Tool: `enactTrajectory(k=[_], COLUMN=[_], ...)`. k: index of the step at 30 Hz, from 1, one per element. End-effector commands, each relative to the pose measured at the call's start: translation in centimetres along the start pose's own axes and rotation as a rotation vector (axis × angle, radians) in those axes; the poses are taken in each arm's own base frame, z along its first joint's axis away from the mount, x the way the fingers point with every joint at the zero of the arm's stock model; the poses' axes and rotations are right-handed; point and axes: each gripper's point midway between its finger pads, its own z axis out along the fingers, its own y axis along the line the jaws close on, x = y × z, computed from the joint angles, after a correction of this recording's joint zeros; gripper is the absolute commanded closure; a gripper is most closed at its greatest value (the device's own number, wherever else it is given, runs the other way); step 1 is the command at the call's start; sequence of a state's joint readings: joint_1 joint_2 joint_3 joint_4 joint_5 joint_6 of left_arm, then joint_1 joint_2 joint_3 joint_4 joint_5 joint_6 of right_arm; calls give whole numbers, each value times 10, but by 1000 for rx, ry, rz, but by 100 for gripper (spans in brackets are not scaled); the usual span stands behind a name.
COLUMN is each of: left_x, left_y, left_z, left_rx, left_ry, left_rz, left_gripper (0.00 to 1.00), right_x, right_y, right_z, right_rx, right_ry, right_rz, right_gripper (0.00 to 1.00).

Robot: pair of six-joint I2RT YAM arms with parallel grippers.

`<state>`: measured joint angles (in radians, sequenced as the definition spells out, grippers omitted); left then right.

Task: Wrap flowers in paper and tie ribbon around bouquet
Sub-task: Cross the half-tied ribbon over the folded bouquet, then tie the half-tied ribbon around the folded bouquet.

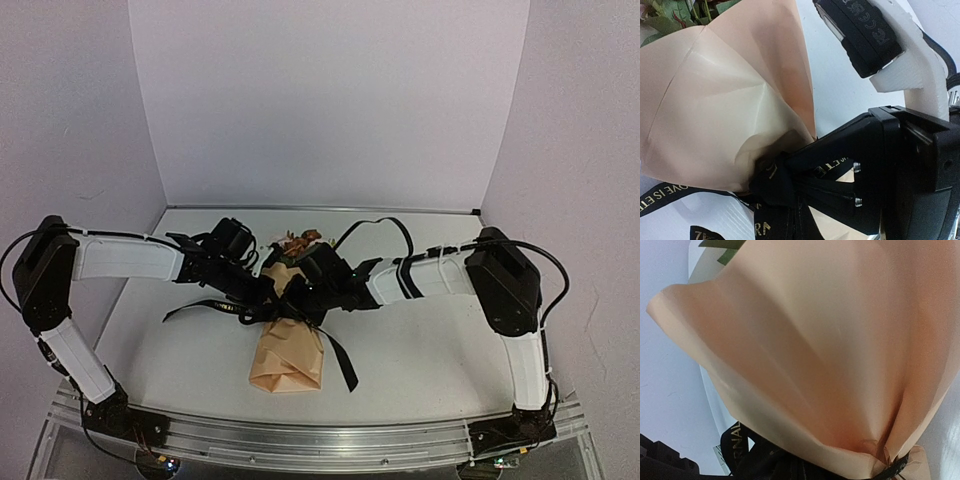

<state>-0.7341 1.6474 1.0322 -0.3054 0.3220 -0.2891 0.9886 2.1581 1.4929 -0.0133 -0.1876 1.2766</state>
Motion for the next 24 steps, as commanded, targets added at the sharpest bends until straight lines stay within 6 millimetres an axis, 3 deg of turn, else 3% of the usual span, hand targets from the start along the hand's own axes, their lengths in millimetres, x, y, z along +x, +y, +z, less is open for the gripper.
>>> enactTrajectory(k=[1,15,24], left_x=[-18,-13,-12], left_y=[-16,-18,-26], left_z=[-14,-13,-12], left_rx=[47,72,124], left_ry=[-74,-70,-65], left_rz=[17,-8,-2], left_gripper=[97,95,86], right_x=[-5,-13,-7], right_y=[19,57,54], right_z=[-4,-24,-13], right_rx=[-133,-392,-419], right_ry=[-27,-75,-28], right_rz=[36,-10,-4], right_gripper=[100,100,100])
